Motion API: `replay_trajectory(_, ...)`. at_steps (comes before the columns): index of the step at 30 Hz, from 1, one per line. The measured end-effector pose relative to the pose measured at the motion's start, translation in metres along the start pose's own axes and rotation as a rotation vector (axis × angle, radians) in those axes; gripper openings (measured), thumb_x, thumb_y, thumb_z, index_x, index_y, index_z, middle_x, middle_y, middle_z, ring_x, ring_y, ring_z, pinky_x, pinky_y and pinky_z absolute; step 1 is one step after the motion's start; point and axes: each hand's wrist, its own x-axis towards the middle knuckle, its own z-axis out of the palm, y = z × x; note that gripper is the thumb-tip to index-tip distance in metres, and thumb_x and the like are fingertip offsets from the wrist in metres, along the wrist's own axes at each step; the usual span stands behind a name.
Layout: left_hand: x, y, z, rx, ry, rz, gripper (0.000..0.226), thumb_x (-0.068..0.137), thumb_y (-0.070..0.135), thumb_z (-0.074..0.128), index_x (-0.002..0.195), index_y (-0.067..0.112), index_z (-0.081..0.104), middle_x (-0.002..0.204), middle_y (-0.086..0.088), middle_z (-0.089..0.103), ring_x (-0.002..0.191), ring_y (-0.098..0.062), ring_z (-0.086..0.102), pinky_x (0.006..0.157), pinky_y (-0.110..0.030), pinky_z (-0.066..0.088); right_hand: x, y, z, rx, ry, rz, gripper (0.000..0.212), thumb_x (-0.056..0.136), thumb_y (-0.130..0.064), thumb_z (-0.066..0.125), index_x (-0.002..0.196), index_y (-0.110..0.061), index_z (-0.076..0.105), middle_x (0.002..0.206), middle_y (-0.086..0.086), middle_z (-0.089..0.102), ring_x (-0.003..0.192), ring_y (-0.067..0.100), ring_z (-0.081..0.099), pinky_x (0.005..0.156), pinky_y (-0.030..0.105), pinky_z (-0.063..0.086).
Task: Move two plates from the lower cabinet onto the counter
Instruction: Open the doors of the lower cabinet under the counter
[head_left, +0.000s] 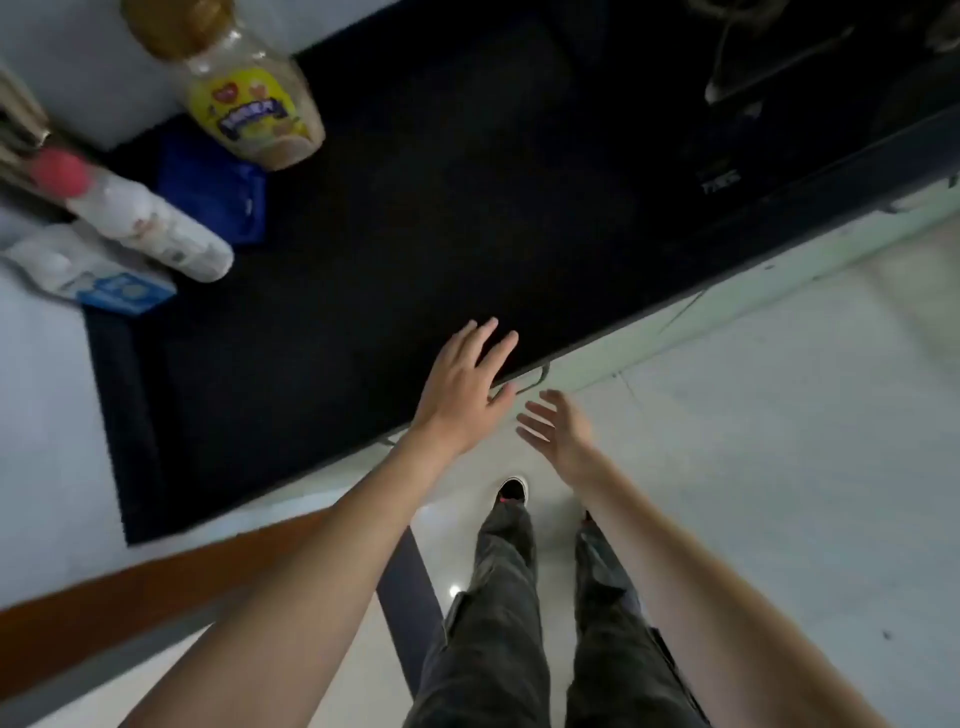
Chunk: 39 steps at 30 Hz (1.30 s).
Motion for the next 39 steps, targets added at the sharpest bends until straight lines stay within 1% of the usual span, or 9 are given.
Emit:
replay_trajectory(3,0.023,-0.022,0.012,0.122,0.017,0.115,0.058,0.095,0.042,0.043,0.150,0.025,0.034,0.159,-0.012,0.031,0.149,-0.030,0.020,0.121,-0.045,0.020,0.019,0.008,0.018,0.146,0.045,-0.079,0.020,0.100,-0.020,0.050,0.115,-0.008,0.057,0.111,0.013,0.065,0.096,0.030,0.066,0.078,0.036,0.057)
replay_trajectory(8,0.031,-0.044,0.029,0.180,0.109,0.205,0.056,0.095,0.050,0.040,0.148,0.033,0.034,0.156,-0.007,0.035,0.146,-0.029,0.027,0.116,-0.047,0.030,0.031,0.014,0.029,0.375,-0.021,-0.116,0.019,0.094,-0.015,0.056,0.076,-0.010,0.061,0.073,0.005,0.061,0.055,0.015,0.068,0.061,0.028,0.057)
replay_trajectory(12,0.039,-0.047,0.029,0.146,0.128,0.187,0.055,0.094,0.051,0.043,0.147,0.036,0.035,0.156,-0.004,0.036,0.145,-0.027,0.028,0.115,-0.045,0.030,0.024,0.015,0.027,0.390,-0.064,-0.157,0.017,0.095,-0.016,0.059,0.079,-0.010,0.061,0.058,0.000,0.058,0.053,0.015,0.061,0.066,0.029,0.055)
replay_trajectory(18,0.033,-0.049,0.030,0.162,0.130,0.197,0.055,0.093,0.050,0.044,0.146,0.036,0.035,0.154,-0.005,0.037,0.143,-0.028,0.030,0.114,-0.047,0.033,-0.004,0.038,-0.029,-0.082,0.038,-0.301,0.030,0.086,-0.034,0.072,0.085,-0.008,0.058,0.066,0.001,0.054,0.064,0.015,0.058,0.077,0.030,0.055)
replay_trajectory(22,0.034,-0.046,0.031,0.193,0.111,0.183,0.056,0.093,0.051,0.042,0.147,0.038,0.033,0.155,-0.004,0.034,0.143,-0.029,0.029,0.112,-0.048,0.032,-0.018,0.041,-0.066,-0.390,0.146,-0.381,0.050,0.071,-0.050,0.079,0.086,-0.012,0.050,0.076,0.006,0.048,0.068,0.017,0.047,0.059,0.024,0.044)
replay_trajectory(27,0.032,-0.044,0.031,0.198,0.127,0.185,0.055,0.094,0.049,0.042,0.146,0.034,0.035,0.154,-0.008,0.036,0.141,-0.033,0.030,0.112,-0.050,0.033,-0.037,0.039,-0.128,-0.490,0.190,-0.436,0.037,0.074,-0.035,0.077,0.081,-0.013,0.048,0.071,0.006,0.047,0.062,0.016,0.045,0.053,0.028,0.036)
replay_trajectory(31,0.030,-0.040,0.031,0.196,0.156,0.193,0.055,0.094,0.047,0.043,0.146,0.032,0.037,0.154,-0.009,0.036,0.139,-0.034,0.032,0.111,-0.050,0.033,-0.061,0.029,-0.181,-0.534,0.281,-0.568,0.033,0.074,-0.024,0.072,0.063,-0.013,0.043,0.053,-0.010,0.040,0.047,0.008,0.036,0.046,0.019,0.027)
replay_trajectory(34,0.029,-0.038,0.031,0.188,0.172,0.194,0.054,0.093,0.046,0.043,0.145,0.031,0.039,0.153,-0.010,0.036,0.137,-0.035,0.032,0.109,-0.050,0.033,-0.076,0.018,-0.213,-0.597,0.352,-0.671,0.039,0.079,-0.023,0.065,0.068,-0.004,0.033,0.064,0.006,0.030,0.059,0.016,0.029,0.049,0.025,0.024)
replay_trajectory(39,0.030,-0.035,0.029,0.191,0.172,0.177,0.055,0.092,0.046,0.041,0.145,0.028,0.041,0.151,-0.013,0.036,0.135,-0.039,0.033,0.107,-0.052,0.033,-0.082,-0.012,-0.257,-0.748,0.346,-0.720,0.030,0.085,-0.025,0.058,0.065,-0.021,0.036,0.059,-0.005,0.030,0.056,0.016,0.031,0.054,0.032,0.026)
